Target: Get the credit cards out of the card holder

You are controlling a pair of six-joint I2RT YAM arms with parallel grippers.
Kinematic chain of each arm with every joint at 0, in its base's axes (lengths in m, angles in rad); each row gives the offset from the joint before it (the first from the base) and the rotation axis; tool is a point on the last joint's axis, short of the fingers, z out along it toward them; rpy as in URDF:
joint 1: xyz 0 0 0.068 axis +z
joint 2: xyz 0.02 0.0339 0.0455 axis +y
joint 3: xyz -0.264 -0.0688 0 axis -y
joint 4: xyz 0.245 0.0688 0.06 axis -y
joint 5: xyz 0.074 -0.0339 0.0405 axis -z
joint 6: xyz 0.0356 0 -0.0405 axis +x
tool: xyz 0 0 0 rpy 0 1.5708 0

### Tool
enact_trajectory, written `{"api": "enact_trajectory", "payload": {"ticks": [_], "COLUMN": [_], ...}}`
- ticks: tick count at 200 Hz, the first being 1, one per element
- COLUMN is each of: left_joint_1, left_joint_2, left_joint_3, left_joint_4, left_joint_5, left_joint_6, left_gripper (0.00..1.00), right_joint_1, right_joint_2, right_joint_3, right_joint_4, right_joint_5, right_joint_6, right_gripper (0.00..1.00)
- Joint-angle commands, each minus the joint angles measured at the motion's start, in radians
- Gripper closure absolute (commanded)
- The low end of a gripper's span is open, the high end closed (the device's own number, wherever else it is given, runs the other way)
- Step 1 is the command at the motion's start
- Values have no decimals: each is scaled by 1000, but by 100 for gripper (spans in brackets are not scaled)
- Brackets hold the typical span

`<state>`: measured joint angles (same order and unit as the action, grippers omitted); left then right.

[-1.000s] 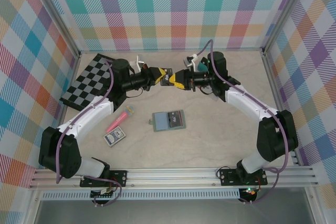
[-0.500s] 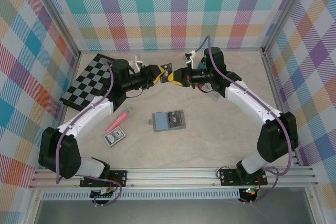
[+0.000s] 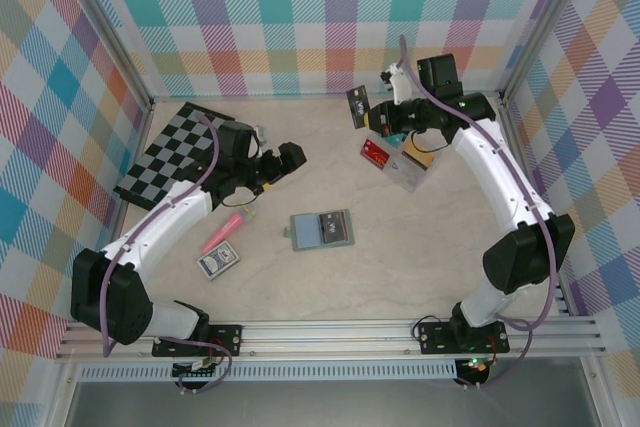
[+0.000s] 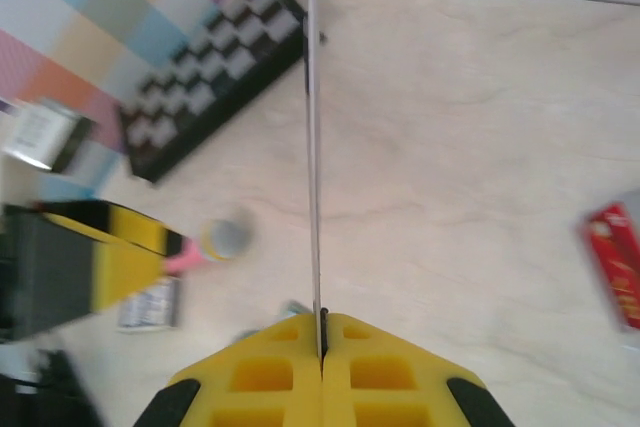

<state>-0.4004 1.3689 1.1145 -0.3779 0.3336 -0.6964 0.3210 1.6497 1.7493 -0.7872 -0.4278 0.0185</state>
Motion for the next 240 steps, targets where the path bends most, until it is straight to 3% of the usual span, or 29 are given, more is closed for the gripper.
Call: {"api": "enact_trajectory", "payload": {"ticks": [1, 64, 117, 190, 240], "left_joint_1": [11, 11, 11, 11, 11], "left_joint_2": [-32, 22, 42, 77, 132], "left_joint_3": [44, 77, 79, 84, 82], "left_joint_4": [-119, -194, -194, -198, -180], "left_joint_5": [-79, -141, -157, -142, -75], "left_joint_6": [105, 168, 179, 183, 171], "left_gripper": [0, 0, 0, 0, 0], "right_joint_1": [-9, -54, -120, -152, -157], "right_joint_2": [40, 227, 375, 501, 554], "right_joint_3": [31, 141, 264, 393, 424], "right_joint_4": [-88, -124, -162, -181, -180], "right_joint_5": [167, 434, 465, 433, 461], "right_joint_6": [-251, -522, -626, -638, -662], "right_gripper": [100, 100, 100, 100, 100]}}
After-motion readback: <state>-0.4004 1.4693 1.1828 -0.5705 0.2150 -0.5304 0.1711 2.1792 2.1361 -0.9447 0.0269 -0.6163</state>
